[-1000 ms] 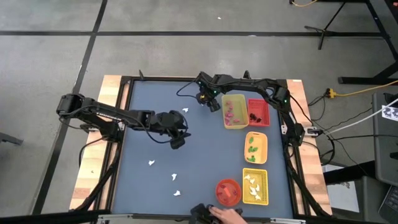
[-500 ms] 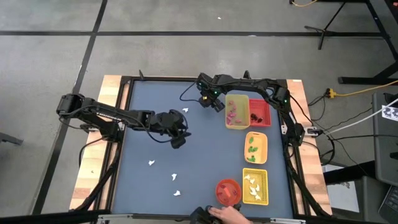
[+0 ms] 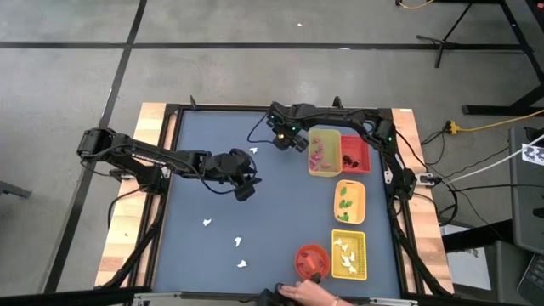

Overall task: Sort Halloween decoration
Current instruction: Put the white ghost toy into the yellow box

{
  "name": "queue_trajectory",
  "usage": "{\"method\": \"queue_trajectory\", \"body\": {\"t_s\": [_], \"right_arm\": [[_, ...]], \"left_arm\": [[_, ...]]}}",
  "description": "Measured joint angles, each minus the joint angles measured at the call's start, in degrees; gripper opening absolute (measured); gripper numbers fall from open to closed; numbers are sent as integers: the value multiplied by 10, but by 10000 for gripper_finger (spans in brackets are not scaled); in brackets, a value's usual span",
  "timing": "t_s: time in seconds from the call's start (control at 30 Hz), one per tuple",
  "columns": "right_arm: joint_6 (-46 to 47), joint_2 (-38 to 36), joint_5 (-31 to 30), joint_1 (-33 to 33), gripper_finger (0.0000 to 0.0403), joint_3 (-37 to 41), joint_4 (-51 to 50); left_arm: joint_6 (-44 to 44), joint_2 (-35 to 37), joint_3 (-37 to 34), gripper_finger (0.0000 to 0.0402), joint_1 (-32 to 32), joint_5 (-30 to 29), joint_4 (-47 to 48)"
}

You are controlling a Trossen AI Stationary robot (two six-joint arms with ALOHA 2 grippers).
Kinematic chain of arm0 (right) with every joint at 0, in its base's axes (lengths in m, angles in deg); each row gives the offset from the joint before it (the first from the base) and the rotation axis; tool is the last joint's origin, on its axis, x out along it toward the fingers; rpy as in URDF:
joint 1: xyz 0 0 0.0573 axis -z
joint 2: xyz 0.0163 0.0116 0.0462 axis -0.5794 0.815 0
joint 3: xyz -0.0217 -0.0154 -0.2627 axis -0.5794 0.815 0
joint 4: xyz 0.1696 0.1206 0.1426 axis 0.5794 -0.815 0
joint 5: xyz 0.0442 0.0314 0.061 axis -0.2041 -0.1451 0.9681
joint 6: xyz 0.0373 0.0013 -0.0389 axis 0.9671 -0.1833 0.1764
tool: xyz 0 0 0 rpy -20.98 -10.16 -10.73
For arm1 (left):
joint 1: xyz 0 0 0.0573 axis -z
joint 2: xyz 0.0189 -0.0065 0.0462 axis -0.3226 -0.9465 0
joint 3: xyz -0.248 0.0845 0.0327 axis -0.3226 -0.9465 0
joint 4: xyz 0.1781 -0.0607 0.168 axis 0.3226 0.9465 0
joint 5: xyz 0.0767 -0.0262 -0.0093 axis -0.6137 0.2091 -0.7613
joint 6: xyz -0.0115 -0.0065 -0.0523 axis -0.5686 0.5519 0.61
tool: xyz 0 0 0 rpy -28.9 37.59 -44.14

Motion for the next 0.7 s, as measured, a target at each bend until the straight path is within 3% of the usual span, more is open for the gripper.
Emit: {"method": "queue_trajectory", "body": {"t_s": [0.7], "right_arm": [[-43,0,-45,-16,204,0,-21]], "left_arm": [[14,0,0,167,0,-4,-23]]}}
